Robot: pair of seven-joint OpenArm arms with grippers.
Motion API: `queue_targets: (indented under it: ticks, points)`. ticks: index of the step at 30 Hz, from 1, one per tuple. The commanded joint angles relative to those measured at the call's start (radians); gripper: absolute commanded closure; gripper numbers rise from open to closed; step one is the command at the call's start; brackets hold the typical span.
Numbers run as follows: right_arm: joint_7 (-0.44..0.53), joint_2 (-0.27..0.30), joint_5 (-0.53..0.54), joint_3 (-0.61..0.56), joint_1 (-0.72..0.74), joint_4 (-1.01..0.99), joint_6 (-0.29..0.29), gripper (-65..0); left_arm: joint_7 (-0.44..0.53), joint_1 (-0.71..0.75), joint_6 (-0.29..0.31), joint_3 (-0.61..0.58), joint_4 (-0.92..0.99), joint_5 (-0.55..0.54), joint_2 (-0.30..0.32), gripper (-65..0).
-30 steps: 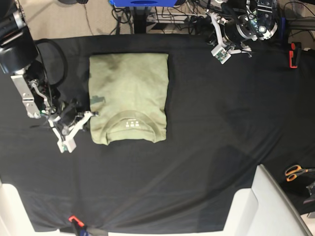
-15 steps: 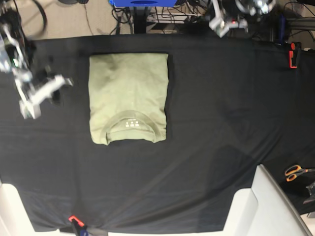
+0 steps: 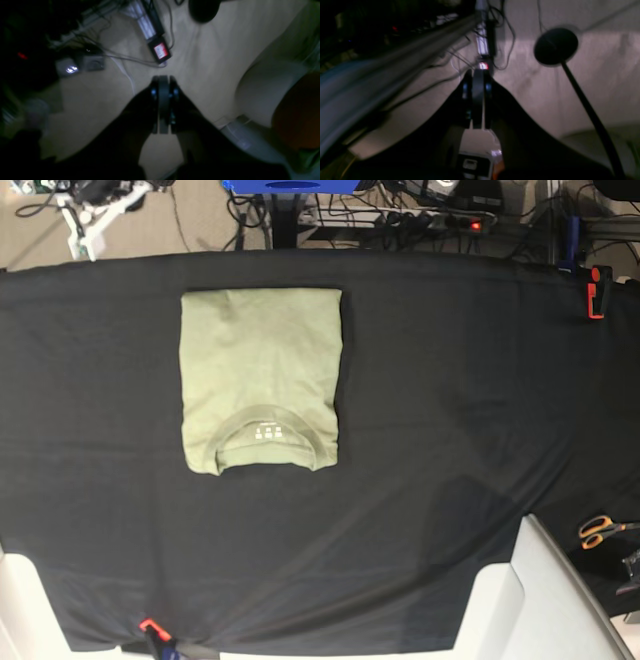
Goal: Fold the T-shirt properly
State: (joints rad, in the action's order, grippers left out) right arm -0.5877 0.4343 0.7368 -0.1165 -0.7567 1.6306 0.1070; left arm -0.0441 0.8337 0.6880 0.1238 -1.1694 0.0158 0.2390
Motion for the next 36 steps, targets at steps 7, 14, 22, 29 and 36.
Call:
queue_targets:
  ticks: [7,14,22,29,36]
  points:
    - [0.031,-0.088,-0.438,-0.07,0.228,-0.527,-0.111,-0.6,0.273,-0.287,0.01,0.0,0.543,-0.004,-0.025,0.0]
    - [0.552,-0.226,-0.681,-0.197,0.57,-1.49,-0.289,-1.2,0.462,-0.623,0.01,0.0,1.06,0.003,-0.051,0.0]
    - [0.898,-0.262,-0.609,-0.193,0.592,-1.615,-0.289,-1.4,0.462,-0.676,-0.308,0.004,1.083,0.43,-0.109,0.0]
    - [0.888,-0.269,-0.449,-0.196,0.573,-1.615,-0.289,-1.4,0.461,-0.656,-0.413,0.009,1.12,0.507,-0.111,0.0]
    - [0.892,-0.269,-0.448,-0.196,0.573,-1.613,-0.289,-1.4,0.462,-0.655,-0.413,0.009,1.118,0.507,-0.108,0.0]
